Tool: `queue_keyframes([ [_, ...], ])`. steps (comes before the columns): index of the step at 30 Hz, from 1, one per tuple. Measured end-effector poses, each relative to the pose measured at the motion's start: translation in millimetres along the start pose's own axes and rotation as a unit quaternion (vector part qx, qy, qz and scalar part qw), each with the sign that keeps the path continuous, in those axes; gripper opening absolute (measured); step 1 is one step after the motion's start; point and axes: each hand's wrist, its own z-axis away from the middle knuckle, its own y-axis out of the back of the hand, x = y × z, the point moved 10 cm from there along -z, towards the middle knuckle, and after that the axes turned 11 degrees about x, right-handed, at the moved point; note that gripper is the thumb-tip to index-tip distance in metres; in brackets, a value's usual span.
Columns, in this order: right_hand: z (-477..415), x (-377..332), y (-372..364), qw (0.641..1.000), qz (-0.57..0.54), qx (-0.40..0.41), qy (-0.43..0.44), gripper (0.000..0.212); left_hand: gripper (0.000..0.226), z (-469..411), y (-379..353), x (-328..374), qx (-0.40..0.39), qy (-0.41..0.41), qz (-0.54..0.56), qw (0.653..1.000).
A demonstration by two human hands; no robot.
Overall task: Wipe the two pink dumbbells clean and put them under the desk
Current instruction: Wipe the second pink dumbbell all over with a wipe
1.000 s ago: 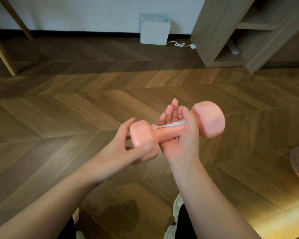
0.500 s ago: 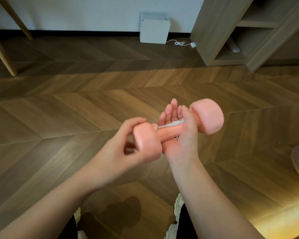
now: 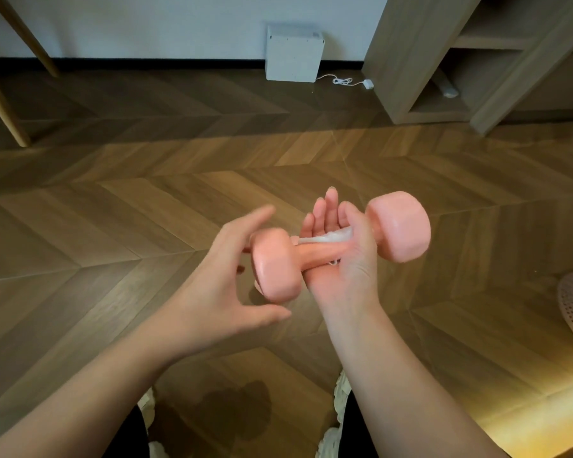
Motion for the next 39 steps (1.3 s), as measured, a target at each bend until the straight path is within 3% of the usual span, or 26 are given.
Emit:
queue_keyframes([
  [2, 1.0, -0.8, -1.2, 1.000, -0.003, -0.007, -0.001, 0.004, 0.116, 0.9, 1.0, -22.1, -0.001, 0.129, 0.102, 0.986],
  [5, 3.5, 2.0, -0.3, 1.000, 0.002, -0.005, -0.008, 0.004, 0.090, 13.1, -23.9, -34.4, -0.080, 0.293, 0.277, 0.911],
  [6, 3.6, 3.2, -0.5, 1.000, 0.006, -0.005, -0.009, 0.007, 0.075, 16.3, -28.4, -33.0, -0.092, 0.292, 0.282, 0.909],
  [8, 1.5, 2.1, -0.9, 1.000, 0.013, -0.007, 0.001, 0.010, 0.049, 7.5, -15.2, -19.7, -0.031, 0.168, 0.205, 0.964],
  [9, -0.4, -0.5, -0.9, 1.000, 0.015, -0.007, 0.010, 0.009, 0.051, 1.7, -4.5, -7.0, 0.011, 0.091, 0.143, 0.986],
  [11, -2.2, -4.9, -1.6, 1.000, 0.010, -0.009, 0.019, 0.008, 0.079, 0.3, 2.6, 4.5, 0.024, -0.001, 0.099, 0.995],
  [12, -2.3, -6.2, -2.1, 1.000, 0.004, -0.009, 0.019, 0.008, 0.093, -1.9, 4.0, 1.7, 0.019, 0.017, 0.121, 0.992],
  [15, -0.1, -5.4, -0.5, 1.000, -0.004, -0.011, 0.012, 0.009, 0.112, -1.5, -3.8, -26.8, -0.001, 0.201, 0.220, 0.955],
  [17, 0.1, 0.0, 0.8, 1.000, 0.003, -0.012, 0.005, 0.012, 0.097, 18.5, -29.0, -33.1, -0.105, 0.335, 0.291, 0.890],
  [18, -0.2, 2.3, 1.4, 1.000, 0.009, -0.011, 0.002, 0.013, 0.085, 27.6, -37.9, -32.0, -0.135, 0.352, 0.308, 0.873],
  [20, -1.1, 3.3, 0.8, 1.000, 0.014, -0.011, 0.002, 0.012, 0.064, 21.8, -33.1, -31.8, -0.083, 0.320, 0.302, 0.894],
  [21, -1.8, 1.8, 0.6, 1.000, 0.017, -0.007, 0.007, 0.012, 0.061, 10.8, -19.9, -28.3, -0.032, 0.250, 0.251, 0.935],
  [23, -3.5, -2.5, 0.9, 1.000, 0.022, 0.002, 0.018, 0.014, 0.083, 0.7, -2.2, -14.8, 0.014, 0.118, 0.125, 0.985],
  [24, -4.0, -3.6, 0.9, 1.000, 0.021, 0.005, 0.019, 0.014, 0.095, 0.4, -3.2, -14.1, 0.004, 0.104, 0.121, 0.987],
  [26, -3.9, -3.3, 0.0, 1.000, 0.011, 0.005, 0.016, 0.013, 0.107, 3.6, -8.2, -24.7, -0.014, 0.164, 0.170, 0.972],
  [29, -2.9, 1.1, 1.1, 1.000, 0.010, 0.013, 0.001, 0.007, 0.091, 14.7, -28.0, -36.5, -0.056, 0.294, 0.296, 0.907],
  [30, -1.7, 1.6, 1.0, 1.000, 0.013, 0.016, -0.004, 0.007, 0.083, 14.0, -27.1, -34.3, -0.040, 0.280, 0.298, 0.912],
  [31, -0.4, 1.5, 0.2, 1.000, 0.013, 0.017, -0.008, 0.007, 0.078, 9.3, -19.9, -26.9, -0.015, 0.217, 0.262, 0.940],
  [32, 0.2, 0.3, 0.1, 1.000, 0.010, 0.018, -0.009, 0.008, 0.078, 3.6, -11.8, -19.5, 0.008, 0.152, 0.205, 0.967],
  [34, -1.6, -4.2, 0.3, 1.000, -0.008, 0.017, -0.002, 0.007, 0.090, 0.2, -1.8, -12.4, 0.015, 0.097, 0.140, 0.985],
  [35, -2.8, -5.4, 0.0, 1.000, -0.015, 0.013, 0.001, 0.007, 0.097, -0.4, -1.7, -13.8, 0.008, 0.100, 0.154, 0.983],
  [37, -4.8, -4.3, 1.3, 1.000, -0.010, 0.009, 0.002, 0.010, 0.102, 0.6, -9.8, -26.7, -0.013, 0.186, 0.231, 0.955],
  [39, -5.1, -1.0, 2.0, 1.000, 0.005, 0.008, -0.001, 0.012, 0.084, 5.5, -17.7, -28.5, -0.033, 0.219, 0.246, 0.944],
])
